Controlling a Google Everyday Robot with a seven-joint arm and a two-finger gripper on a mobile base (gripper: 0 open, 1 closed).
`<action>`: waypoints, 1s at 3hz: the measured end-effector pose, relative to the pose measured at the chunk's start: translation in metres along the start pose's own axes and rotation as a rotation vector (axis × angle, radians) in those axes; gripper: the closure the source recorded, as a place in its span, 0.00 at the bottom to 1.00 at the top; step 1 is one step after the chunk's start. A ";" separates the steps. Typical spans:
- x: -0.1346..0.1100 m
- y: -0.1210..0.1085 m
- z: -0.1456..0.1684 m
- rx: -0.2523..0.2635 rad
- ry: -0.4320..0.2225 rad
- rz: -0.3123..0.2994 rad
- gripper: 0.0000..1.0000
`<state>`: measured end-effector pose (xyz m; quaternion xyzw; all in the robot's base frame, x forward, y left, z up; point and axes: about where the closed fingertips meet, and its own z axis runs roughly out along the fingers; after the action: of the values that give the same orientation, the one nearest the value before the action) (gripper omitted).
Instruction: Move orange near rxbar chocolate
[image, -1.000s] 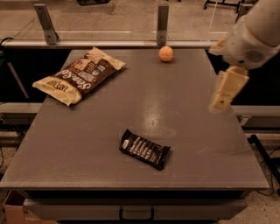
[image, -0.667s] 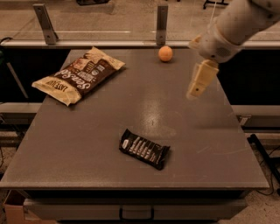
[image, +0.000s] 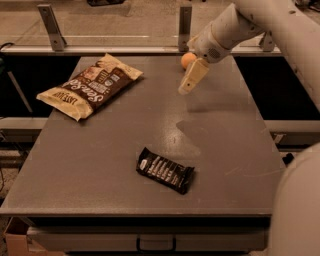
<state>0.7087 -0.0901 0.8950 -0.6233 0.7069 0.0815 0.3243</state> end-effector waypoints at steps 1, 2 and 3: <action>0.002 -0.045 0.023 0.056 -0.070 0.080 0.00; 0.012 -0.077 0.038 0.096 -0.132 0.191 0.00; 0.028 -0.103 0.035 0.180 -0.139 0.353 0.00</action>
Offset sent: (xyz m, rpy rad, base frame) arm 0.1353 -0.0267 -0.0122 0.3105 0.0025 -0.2856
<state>0.8174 -0.1169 0.8817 -0.4512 0.7855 0.1163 0.4072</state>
